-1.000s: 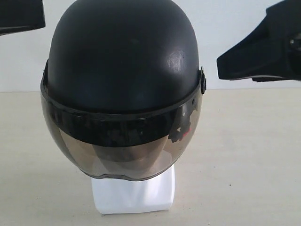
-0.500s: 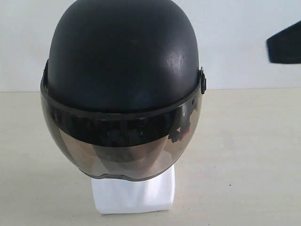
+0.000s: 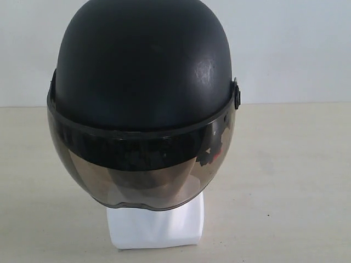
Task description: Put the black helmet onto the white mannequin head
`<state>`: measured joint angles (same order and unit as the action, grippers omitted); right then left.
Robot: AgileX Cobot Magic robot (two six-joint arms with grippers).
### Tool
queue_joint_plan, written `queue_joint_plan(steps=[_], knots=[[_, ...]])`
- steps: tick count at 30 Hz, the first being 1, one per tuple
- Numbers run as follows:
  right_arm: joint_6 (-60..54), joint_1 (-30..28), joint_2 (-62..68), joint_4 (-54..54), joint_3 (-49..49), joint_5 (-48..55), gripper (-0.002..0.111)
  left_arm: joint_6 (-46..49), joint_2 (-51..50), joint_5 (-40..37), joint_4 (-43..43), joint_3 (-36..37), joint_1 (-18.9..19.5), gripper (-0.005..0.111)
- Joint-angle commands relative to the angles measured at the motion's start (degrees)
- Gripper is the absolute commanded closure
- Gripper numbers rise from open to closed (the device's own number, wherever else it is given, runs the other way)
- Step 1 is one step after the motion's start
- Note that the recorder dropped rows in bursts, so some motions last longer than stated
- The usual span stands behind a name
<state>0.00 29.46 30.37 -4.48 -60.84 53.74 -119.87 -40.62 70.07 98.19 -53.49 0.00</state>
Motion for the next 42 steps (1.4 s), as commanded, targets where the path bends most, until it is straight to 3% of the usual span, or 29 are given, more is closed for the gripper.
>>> queue_joint_plan(steps=[1,23,27,30,34,42], knots=[[0.0,-0.3,-0.5,-0.7,0.2,0.1,0.046,0.1,0.3,-0.1,0.1,0.3,0.0,0.102],[0.0,-0.3,-0.5,-0.6,0.2,0.1,0.046,0.2,0.3,-0.1,0.1,0.3,0.0,0.102],[0.0,-0.3,-0.5,-0.6,0.2,0.1,0.046,3.9,2.3,-0.1,1.8,-0.1,-0.1,0.102],[0.0,-0.3,-0.5,-0.6,0.2,0.1,0.046,13.1,5.3,-2.2,1.8,0.0,-1.1,0.102],[0.0,-0.3,-0.5,-0.6,0.2,0.1,0.046,26.3,11.1,-10.0,1.8,0.0,-3.1,0.102],[0.0,-0.3,-0.5,-0.6,0.2,0.1,0.046,28.5,23.3,-44.0,1.8,0.0,-3.2,0.102]])
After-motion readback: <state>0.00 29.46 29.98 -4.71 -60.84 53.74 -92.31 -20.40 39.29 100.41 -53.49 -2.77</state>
